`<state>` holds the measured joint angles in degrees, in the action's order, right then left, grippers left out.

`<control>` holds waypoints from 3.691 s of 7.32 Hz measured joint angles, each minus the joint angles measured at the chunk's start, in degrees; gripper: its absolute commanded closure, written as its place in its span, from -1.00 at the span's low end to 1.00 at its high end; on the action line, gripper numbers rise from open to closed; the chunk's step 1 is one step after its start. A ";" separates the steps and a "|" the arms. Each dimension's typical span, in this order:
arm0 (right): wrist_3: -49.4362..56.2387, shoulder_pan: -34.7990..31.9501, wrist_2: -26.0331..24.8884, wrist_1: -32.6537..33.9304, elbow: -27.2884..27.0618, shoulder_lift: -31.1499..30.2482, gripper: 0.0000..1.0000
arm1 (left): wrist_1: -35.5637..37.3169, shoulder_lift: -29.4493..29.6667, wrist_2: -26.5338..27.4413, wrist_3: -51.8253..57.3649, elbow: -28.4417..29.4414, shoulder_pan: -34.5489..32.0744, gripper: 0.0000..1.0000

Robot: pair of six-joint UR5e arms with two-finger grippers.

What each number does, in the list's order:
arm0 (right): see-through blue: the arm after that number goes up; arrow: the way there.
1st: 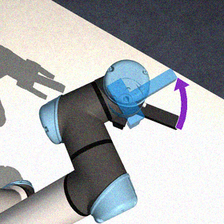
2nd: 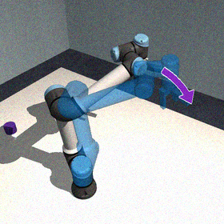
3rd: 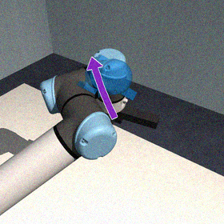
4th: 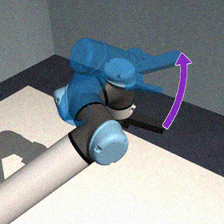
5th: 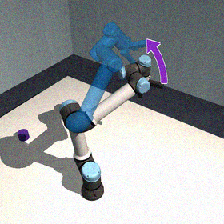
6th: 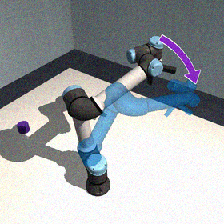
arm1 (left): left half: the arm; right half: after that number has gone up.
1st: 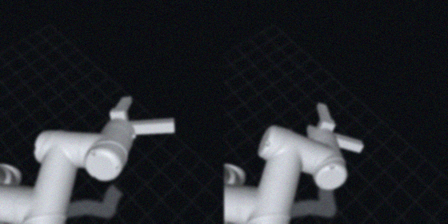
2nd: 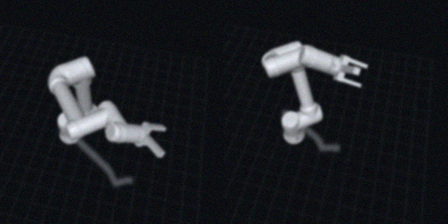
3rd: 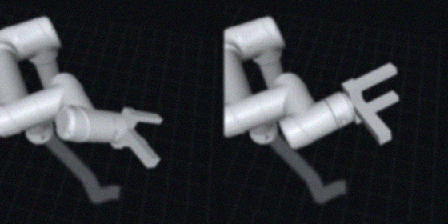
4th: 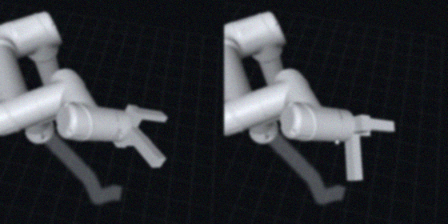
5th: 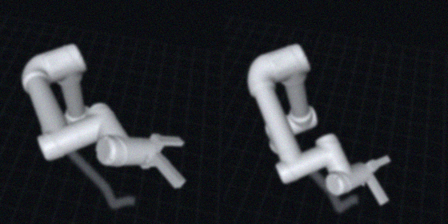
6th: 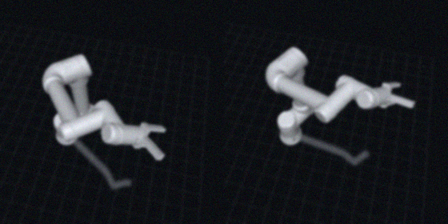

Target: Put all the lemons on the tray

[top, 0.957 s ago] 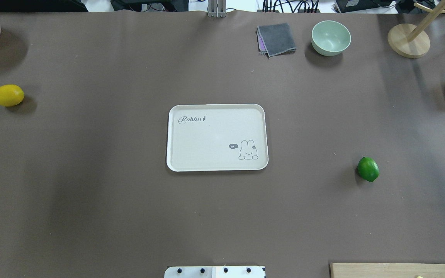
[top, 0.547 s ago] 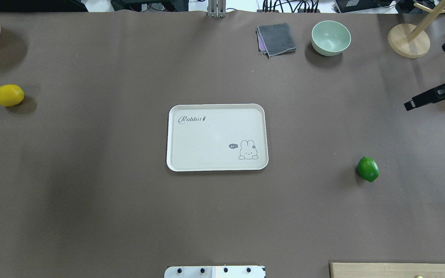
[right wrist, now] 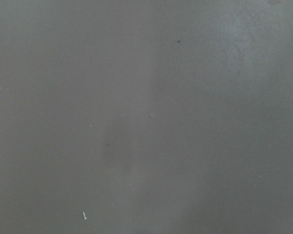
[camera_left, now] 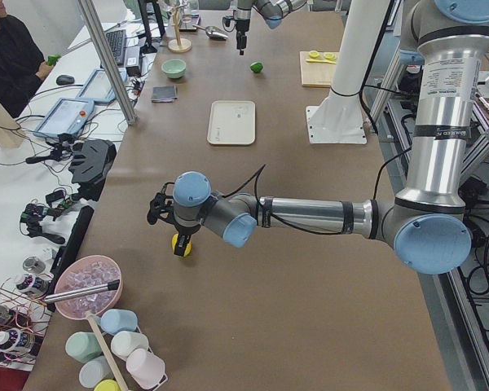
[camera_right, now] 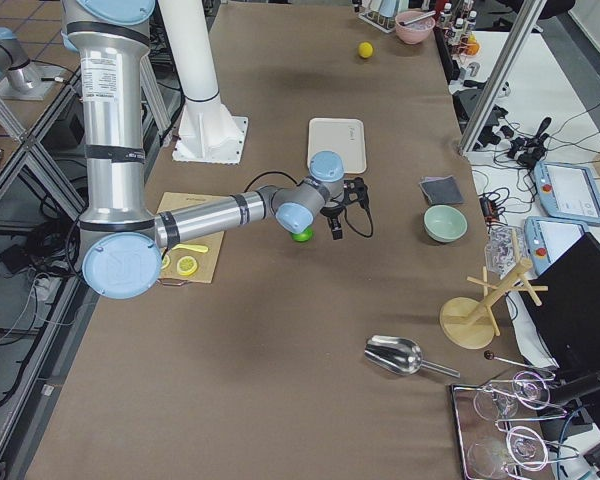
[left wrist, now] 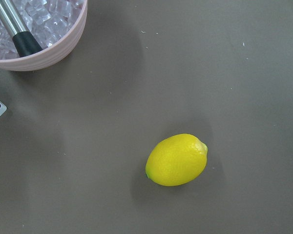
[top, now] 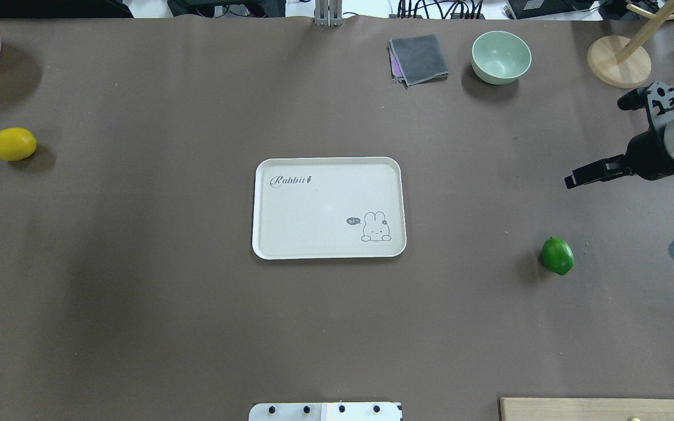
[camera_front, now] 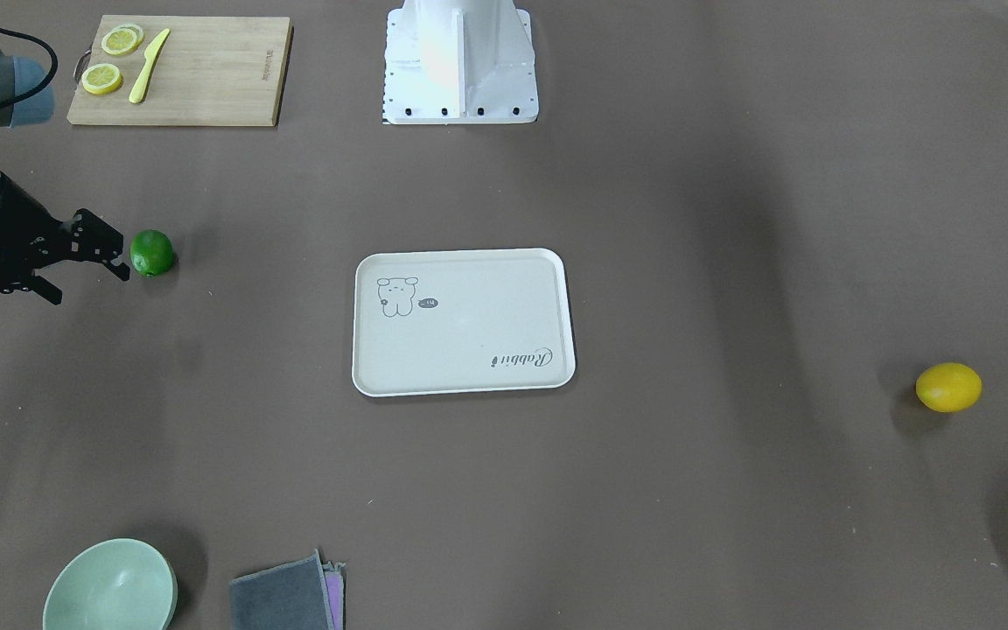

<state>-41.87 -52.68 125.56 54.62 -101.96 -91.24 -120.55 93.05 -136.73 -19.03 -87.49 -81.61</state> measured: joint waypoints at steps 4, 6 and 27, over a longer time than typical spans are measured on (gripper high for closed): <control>-8.00 6.22 -1.43 -0.39 -1.42 -2.80 -1.00 | -0.38 0.30 -0.46 -0.47 0.08 0.13 -0.96; -9.60 7.37 -1.74 -0.34 -1.65 -3.03 -1.00 | -0.39 0.50 -0.54 -0.46 0.05 0.13 -0.96; -30.18 12.30 -6.04 12.77 -4.60 20.97 1.00 | -9.50 10.77 9.05 30.31 15.96 13.98 -0.93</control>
<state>-72.04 -40.37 119.52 67.40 -106.56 -70.27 -130.04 103.82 -127.68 11.28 -71.52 -67.63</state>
